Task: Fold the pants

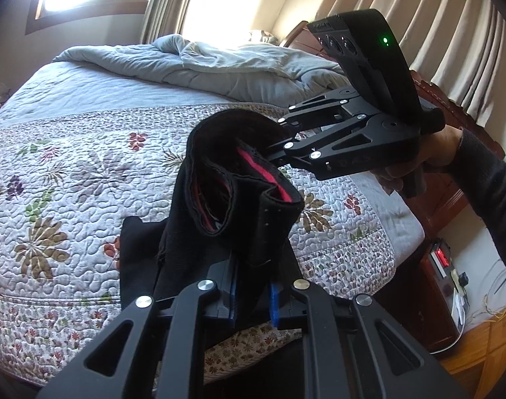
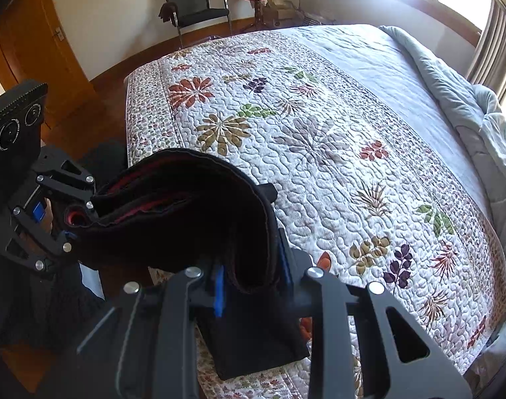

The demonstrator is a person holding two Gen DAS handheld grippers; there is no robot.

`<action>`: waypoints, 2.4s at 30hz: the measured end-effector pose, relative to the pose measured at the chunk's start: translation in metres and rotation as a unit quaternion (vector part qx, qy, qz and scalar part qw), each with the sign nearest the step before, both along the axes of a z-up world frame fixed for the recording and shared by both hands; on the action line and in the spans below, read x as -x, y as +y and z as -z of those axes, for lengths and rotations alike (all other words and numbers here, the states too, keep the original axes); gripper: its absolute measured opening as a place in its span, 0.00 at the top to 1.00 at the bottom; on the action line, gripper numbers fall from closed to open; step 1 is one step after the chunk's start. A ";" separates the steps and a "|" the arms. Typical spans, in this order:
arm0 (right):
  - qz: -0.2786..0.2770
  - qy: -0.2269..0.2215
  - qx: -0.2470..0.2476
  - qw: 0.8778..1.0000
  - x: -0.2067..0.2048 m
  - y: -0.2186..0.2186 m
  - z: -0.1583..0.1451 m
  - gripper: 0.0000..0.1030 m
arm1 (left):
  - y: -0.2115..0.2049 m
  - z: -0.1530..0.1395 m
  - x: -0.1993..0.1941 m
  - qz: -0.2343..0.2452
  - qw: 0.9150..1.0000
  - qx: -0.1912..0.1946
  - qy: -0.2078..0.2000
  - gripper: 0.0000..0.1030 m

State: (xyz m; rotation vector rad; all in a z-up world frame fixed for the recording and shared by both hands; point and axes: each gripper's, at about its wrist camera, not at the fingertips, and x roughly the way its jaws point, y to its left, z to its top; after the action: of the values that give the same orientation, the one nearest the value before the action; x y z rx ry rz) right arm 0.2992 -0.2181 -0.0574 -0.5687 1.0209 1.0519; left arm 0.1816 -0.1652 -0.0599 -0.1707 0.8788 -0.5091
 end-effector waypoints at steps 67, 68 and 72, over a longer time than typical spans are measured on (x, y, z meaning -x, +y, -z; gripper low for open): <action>0.444 0.300 -0.312 0.785 0.089 -0.190 0.208 0.12 | 0.129 0.124 -0.038 -0.059 0.964 0.189 0.178 0.20; 0.449 0.296 -0.298 0.789 0.087 -0.188 0.210 0.15 | 0.137 0.127 -0.037 -0.069 0.963 0.189 0.179 0.20; 0.480 0.287 -0.286 0.778 0.088 -0.191 0.215 0.20 | 0.152 0.144 -0.035 -0.097 0.955 0.201 0.198 0.20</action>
State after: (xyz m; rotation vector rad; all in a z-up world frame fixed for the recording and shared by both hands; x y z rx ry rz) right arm 0.2116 -0.4094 -0.2722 0.7955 1.2112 0.5167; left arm 0.2166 -0.0129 -0.2039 -0.7445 1.1275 -0.4721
